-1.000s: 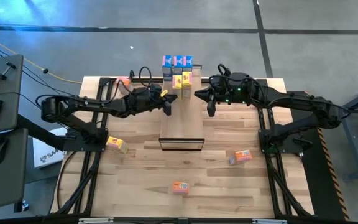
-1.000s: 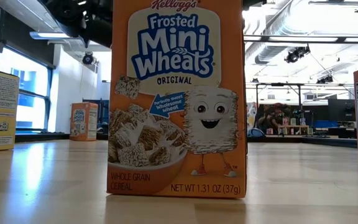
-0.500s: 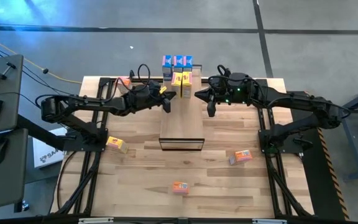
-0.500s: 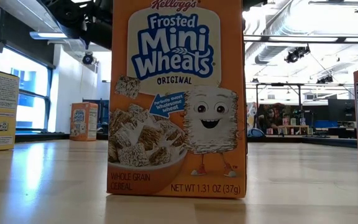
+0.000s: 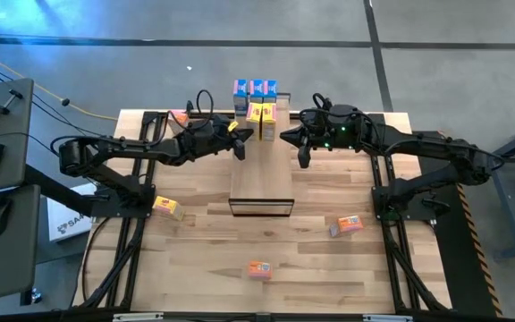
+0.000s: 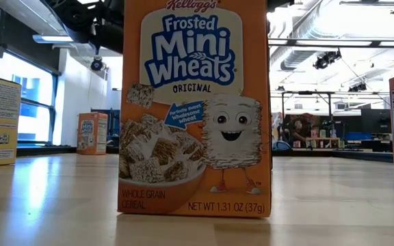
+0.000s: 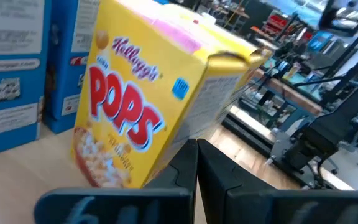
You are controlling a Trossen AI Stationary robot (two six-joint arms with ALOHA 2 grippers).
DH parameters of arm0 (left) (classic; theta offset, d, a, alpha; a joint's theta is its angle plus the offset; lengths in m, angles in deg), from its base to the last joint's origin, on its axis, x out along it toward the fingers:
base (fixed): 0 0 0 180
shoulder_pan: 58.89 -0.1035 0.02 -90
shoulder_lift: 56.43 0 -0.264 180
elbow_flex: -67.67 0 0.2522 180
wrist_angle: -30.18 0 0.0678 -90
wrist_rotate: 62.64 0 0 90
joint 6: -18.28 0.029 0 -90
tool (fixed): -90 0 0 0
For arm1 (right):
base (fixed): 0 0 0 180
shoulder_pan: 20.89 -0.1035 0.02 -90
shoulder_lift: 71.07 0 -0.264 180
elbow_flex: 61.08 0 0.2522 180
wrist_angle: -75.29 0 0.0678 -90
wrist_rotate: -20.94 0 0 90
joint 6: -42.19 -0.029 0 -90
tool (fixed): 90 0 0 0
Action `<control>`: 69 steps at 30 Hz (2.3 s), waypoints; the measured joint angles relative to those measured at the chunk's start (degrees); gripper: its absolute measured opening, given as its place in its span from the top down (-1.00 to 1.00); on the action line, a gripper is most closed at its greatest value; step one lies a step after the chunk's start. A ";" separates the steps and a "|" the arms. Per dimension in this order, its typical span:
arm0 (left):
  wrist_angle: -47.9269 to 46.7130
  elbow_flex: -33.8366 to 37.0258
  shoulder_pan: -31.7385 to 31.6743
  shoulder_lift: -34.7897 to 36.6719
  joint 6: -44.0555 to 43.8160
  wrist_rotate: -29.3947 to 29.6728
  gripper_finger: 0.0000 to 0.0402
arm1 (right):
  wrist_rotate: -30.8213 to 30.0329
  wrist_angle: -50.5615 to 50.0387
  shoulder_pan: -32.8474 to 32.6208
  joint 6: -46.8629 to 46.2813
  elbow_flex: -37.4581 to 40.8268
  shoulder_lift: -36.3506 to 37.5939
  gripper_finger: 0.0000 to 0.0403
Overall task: Stack cereal on shelf
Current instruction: Put the right yellow cereal box on the shelf aligned with the yellow cereal box, then put the yellow cereal box on the shelf aligned with the yellow cereal boxes
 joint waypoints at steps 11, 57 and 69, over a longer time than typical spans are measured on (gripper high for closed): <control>5.71 -0.07 0.02 -3.78 -2.35 -1.00 1.00 | 0.00 -0.15 0.00 -0.20 0.02 0.00 0.93; -99.02 -26.43 32.52 24.13 -77.32 -8.90 0.99 | 13.96 -10.28 5.07 8.39 0.04 0.00 0.93; -104.97 -26.43 42.23 15.09 -109.93 -8.62 0.25 | 19.93 -11.93 5.88 15.07 0.04 0.00 0.93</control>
